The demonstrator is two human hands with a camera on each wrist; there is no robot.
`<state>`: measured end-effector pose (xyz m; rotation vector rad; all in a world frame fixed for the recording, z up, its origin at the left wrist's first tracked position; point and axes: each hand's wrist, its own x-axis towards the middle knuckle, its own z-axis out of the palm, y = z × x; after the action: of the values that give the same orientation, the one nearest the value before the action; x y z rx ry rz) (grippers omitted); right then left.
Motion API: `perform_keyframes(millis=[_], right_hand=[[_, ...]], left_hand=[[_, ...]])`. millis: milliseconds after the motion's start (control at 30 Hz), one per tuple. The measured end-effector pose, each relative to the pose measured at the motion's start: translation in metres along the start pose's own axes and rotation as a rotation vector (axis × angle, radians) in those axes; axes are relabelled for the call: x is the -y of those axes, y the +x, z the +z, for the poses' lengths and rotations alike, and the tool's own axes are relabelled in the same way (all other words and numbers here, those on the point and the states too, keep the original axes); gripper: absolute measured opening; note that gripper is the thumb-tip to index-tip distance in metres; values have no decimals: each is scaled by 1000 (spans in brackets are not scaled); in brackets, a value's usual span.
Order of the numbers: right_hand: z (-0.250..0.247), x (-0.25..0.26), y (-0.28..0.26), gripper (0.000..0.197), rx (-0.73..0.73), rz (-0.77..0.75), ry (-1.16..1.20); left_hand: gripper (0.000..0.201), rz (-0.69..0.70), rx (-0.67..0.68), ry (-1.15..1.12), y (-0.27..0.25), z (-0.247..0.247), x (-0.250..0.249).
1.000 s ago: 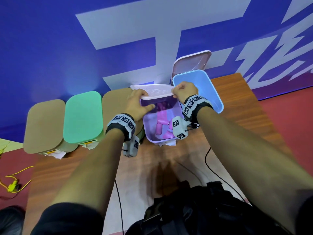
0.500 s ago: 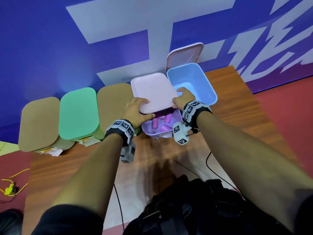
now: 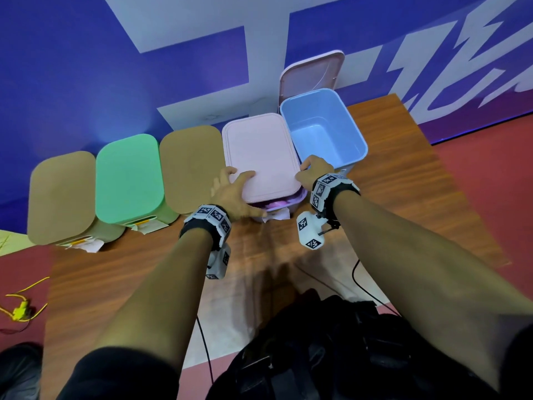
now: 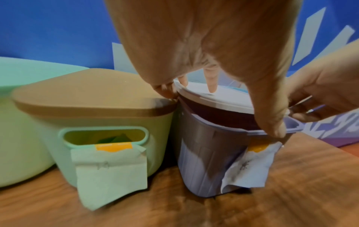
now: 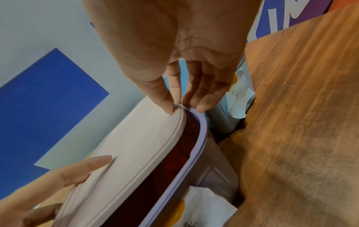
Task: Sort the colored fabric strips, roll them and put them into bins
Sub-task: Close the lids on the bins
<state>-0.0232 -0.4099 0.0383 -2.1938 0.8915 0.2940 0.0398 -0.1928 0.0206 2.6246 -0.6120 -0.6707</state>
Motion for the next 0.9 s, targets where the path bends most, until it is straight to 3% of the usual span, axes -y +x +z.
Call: perform_keyframes(millis=[167, 267, 400, 533, 900], right_hand=[[1, -2, 3, 25, 5, 5, -34], [0, 0, 1, 12, -13, 7, -50], [-6, -1, 0, 10, -12, 9, -38], [-9, -8, 3, 30, -30, 20, 58], [-5, -1, 10, 28, -49, 19, 190]], left_hand=[[111, 9, 16, 113, -1, 1, -3], [108, 15, 8, 106, -1, 3, -2], [103, 32, 4, 92, 1, 5, -1], [95, 30, -22, 85, 5, 3, -1], [73, 46, -93, 117, 14, 1, 2]])
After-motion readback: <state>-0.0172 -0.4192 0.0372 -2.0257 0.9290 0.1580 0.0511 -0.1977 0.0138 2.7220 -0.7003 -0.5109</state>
